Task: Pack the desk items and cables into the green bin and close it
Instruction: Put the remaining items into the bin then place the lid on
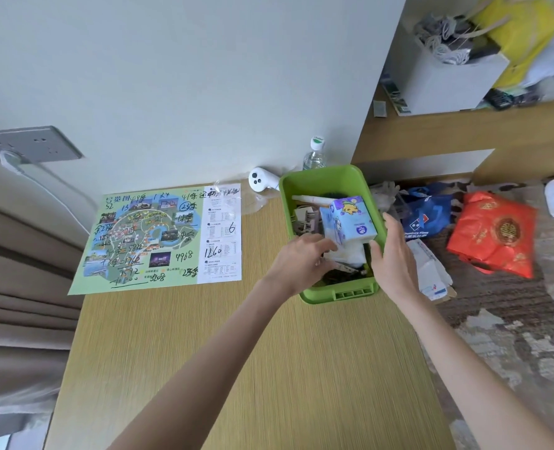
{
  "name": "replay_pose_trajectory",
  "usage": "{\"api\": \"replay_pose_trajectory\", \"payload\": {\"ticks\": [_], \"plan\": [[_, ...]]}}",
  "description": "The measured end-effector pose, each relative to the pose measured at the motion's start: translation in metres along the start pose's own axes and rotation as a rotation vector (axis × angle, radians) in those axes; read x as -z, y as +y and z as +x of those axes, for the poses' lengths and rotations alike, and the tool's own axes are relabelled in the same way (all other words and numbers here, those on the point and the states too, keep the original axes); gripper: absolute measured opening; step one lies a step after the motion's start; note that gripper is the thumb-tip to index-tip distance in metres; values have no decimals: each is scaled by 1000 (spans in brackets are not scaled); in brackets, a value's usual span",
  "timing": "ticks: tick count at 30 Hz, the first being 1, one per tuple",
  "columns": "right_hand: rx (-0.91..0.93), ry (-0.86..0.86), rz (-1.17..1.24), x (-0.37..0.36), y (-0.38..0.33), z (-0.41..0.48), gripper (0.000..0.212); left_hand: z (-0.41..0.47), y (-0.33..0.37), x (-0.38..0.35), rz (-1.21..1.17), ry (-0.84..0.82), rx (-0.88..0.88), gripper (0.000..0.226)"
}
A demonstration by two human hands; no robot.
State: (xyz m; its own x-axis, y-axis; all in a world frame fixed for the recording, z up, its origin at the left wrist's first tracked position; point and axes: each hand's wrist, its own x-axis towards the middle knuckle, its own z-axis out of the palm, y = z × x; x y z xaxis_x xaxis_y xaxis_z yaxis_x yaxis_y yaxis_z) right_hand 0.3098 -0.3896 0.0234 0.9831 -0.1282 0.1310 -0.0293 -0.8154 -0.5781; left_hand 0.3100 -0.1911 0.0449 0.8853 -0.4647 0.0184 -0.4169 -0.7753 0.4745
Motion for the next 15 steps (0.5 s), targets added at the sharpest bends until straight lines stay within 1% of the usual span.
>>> {"api": "replay_pose_trajectory", "payload": {"ticks": [2,4,6,8,10,12,13,15], "plan": [[-56,6,2,-2,-1,1,48,-2,-6,3,2,131,12,33],[-101,17,-8,-4,-4,1,44,-4,-9,5,22,278,62,33],[-137,29,-23,-5,-7,1,42,-6,-11,3,13,410,174,39],[-168,30,-34,-4,-8,2,38,-8,-13,-1,-35,474,330,47],[-204,24,-32,-3,-8,3,34,-8,-13,-6,-152,457,508,53],[-229,29,-22,-3,-10,2,32,-7,-11,-9,-311,367,668,49],[-236,33,-18,-3,-11,2,32,-6,-10,-9,-386,325,706,43],[-252,31,-6,-1,-13,3,32,-3,-10,-8,-452,295,701,31]]}}
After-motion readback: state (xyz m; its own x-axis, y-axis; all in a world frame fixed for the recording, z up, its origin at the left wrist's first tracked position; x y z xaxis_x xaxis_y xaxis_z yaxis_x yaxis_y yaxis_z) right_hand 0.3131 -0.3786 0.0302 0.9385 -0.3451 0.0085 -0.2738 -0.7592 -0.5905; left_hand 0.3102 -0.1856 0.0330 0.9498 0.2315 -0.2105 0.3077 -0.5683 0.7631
